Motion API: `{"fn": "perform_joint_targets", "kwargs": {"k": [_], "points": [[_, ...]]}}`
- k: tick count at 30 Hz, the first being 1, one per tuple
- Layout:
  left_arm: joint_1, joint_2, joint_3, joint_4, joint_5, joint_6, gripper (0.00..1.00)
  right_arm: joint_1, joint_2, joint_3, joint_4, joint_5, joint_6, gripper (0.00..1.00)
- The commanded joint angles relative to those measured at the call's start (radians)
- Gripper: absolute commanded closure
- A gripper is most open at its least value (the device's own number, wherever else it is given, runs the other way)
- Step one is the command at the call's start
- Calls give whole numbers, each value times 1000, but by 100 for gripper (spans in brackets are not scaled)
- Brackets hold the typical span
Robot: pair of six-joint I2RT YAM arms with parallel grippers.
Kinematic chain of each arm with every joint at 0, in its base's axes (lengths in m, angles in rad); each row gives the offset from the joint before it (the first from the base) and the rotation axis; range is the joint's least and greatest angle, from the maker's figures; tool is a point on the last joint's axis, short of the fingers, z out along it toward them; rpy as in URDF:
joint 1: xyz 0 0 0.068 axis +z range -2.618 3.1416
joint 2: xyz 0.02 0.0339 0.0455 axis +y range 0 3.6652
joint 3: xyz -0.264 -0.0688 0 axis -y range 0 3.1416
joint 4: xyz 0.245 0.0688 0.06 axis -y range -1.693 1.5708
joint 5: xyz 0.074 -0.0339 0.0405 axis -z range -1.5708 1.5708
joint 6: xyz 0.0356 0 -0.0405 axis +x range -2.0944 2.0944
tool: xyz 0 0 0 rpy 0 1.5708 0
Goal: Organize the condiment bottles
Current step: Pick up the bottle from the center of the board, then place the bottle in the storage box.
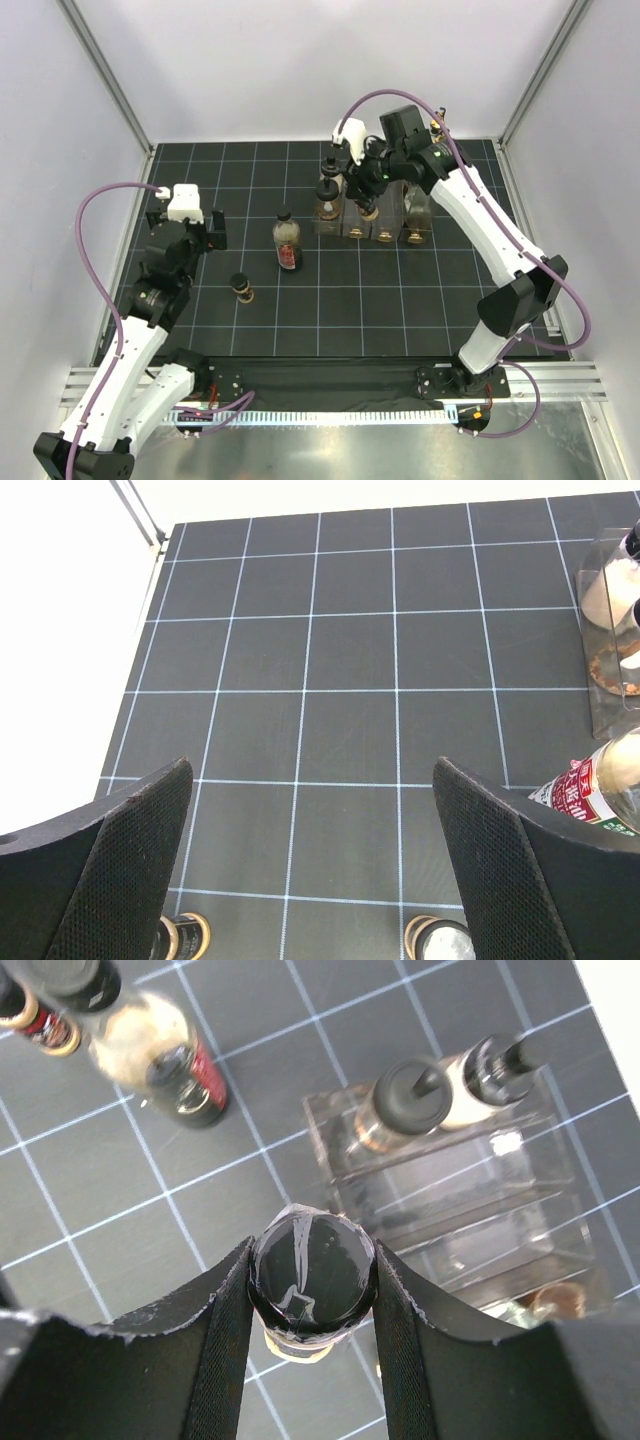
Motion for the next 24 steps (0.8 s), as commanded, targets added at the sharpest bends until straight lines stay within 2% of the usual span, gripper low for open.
{"fn": "perform_joint_targets", "kwargs": {"k": [1,15,19,24], "points": [[4,-11,-1,59,-21,8,0,-8,12,70,90,-16,-13,96],[4,-14,-5,59,-29,14,0,-92,79,79,360,-16,156,96],[4,-11,-6,60,-36,14,0,-116,81,-24,568,-1,226,96],[4,-3,-8,60,-47,14,0,-159,145,-42,688,12,278,96]]}}
